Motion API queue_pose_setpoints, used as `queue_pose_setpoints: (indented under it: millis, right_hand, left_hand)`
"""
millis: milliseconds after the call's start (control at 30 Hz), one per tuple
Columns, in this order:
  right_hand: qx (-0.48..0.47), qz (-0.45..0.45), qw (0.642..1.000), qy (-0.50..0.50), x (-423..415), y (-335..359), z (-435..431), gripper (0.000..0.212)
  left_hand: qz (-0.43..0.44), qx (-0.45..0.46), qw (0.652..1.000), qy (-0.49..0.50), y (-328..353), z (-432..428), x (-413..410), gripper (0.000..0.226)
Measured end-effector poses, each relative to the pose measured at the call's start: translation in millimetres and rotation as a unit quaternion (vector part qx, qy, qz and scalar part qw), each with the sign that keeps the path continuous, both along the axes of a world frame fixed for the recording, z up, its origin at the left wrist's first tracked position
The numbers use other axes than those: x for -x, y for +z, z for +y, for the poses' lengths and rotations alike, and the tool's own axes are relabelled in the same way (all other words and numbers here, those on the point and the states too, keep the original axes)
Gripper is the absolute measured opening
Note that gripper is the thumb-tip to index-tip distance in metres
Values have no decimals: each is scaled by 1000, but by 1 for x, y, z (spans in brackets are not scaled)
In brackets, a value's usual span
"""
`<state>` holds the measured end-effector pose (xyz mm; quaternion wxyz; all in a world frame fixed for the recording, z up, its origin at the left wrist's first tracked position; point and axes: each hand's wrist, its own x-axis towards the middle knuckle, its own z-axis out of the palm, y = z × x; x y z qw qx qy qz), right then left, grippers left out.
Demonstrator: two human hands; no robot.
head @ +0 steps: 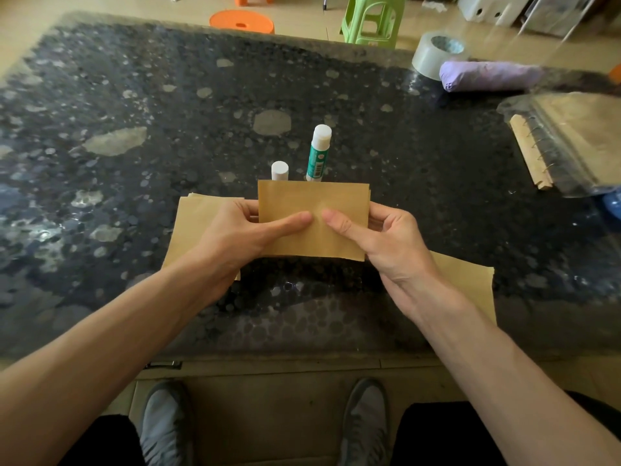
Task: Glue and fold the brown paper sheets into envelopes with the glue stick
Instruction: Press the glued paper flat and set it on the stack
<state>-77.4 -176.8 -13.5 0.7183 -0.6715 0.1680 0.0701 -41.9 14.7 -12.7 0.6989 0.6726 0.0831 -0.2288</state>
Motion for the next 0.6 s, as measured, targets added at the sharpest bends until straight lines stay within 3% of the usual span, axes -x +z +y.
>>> queue_pose_setpoints:
  millis: [200,600]
  right_hand:
    - [37,-5,999,-8,0,-1,3,30]
    - [13,-7,1000,-25,-1,-2,1,25]
  left_hand:
    - [11,-1,1000,-15,0,0,0,29]
    - [1,15,999,-35,0,1,-1,28]
